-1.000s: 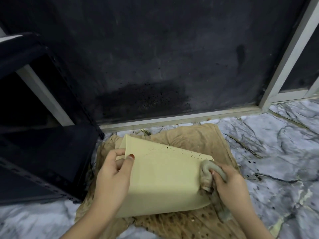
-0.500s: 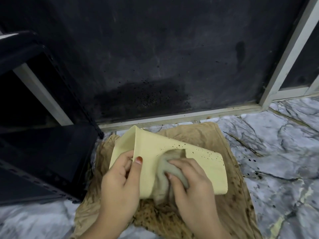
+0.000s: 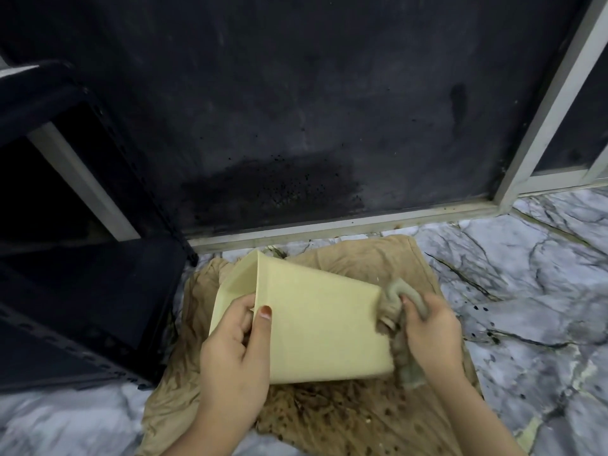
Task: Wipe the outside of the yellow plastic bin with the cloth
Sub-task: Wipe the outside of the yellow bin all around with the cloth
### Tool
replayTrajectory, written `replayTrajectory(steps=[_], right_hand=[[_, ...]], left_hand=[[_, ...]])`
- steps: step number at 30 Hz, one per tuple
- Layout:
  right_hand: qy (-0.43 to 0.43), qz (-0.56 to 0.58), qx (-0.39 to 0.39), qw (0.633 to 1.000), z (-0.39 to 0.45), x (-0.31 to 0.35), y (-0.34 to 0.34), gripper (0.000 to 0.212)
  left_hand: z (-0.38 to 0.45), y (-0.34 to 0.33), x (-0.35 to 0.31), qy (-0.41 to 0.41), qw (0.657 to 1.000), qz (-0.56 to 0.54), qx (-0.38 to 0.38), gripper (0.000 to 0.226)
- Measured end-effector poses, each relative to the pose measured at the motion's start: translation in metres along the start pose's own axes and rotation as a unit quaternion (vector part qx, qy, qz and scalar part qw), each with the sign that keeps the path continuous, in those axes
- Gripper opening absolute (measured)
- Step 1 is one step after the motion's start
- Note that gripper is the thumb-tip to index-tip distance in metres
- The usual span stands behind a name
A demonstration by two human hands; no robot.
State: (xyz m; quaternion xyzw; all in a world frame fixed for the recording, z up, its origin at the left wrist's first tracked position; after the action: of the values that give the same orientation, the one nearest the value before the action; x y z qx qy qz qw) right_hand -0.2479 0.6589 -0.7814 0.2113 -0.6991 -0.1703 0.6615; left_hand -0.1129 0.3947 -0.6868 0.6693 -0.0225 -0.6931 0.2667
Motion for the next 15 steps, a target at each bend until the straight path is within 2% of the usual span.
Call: replayTrajectory(steps=[3, 6, 9, 12, 15], right_hand=[[-0.048, 0.005, -0.011, 0.999, -0.008, -0.041, 0.007, 0.016], [-0.053, 0.021, -0.022, 0.998, -0.03, -0.047, 0.005, 0.022], [0.036, 0.039, -0.032, 0.998, -0.06, -0.007, -0.008, 0.038], [0.136, 0.069, 0.008, 0.988, -0.082, 0.046, -0.031, 0.029], [0.213, 0.053, 0.048, 0.974, -0.09, 0.097, -0.047, 0.025]], left_hand=[[0.0, 0.001, -0.002, -0.001, 1.0, 0.014, -0.002, 0.019], [-0.001, 0.002, -0.004, -0.004, 1.0, 0.025, -0.004, 0.022], [-0.001, 0.001, -0.006, -0.002, 1.0, 0.02, -0.003, 0.028], [-0.002, -0.003, -0.008, 0.0, 1.0, 0.006, 0.006, 0.025], [-0.005, -0.004, -0.008, -0.013, 1.0, 0.004, 0.003, 0.026]])
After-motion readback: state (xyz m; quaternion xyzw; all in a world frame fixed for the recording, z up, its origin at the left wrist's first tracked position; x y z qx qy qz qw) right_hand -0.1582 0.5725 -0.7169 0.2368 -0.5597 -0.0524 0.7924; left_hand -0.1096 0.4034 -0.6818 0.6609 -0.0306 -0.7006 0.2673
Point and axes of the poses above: each hand's wrist, its own z-axis towards the middle knuckle, its own y-axis out of the back of the hand, x = y × z, the point moved 10 cm from there along z, towards the middle knuckle, and after that the axes turned 15 degrees about x, right-handed, at the moved point
